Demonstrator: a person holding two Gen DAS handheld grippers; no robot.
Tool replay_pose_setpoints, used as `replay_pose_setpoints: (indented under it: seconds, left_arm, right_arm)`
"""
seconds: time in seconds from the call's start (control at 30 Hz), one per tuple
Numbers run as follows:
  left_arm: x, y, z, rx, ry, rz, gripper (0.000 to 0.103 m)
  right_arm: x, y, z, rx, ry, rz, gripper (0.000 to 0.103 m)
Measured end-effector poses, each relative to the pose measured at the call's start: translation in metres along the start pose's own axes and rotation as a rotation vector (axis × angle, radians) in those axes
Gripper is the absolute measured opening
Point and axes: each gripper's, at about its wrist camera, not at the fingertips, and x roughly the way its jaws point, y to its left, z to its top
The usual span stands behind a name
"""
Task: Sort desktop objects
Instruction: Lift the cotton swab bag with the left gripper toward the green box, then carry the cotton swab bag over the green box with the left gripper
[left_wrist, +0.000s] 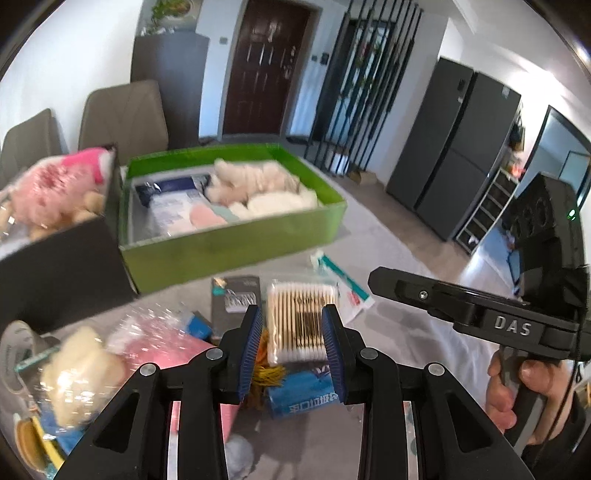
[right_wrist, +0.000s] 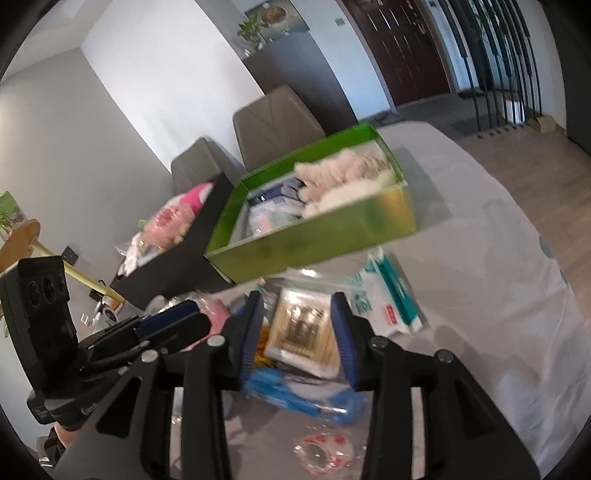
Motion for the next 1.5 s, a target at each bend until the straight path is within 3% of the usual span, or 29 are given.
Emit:
replay_pose_setpoints:
  seconds: [0.3, 1.13, 1.23, 1.5]
  left_arm:
    - [0.031, 0.002, -0.006, -0.011, 0.076, -0.008, 0.033]
    - [0.068, 0.008, -0.009, -0.040, 0.154, -0.036, 0.036]
    - [0.069, 0.008, -0.009, -0.037, 0.153, -0.036, 0.037]
    - [0.068, 0.004, -0.009, -0.037, 0.142, -0.046, 0.038]
  right_arm:
    - [0.030, -0.015, -0.008, 0.011, 0.089, 0.012, 0.040]
    - [0.067, -0.030, -0.014, 0.042, 0.159, 0.036, 0.040]
    - [0.070, -0.033, -0.016, 0.047, 0.171, 0.028, 0.033]
    - [0.067, -0.028, -0.016, 0.023, 0.162, 0.021, 0.027]
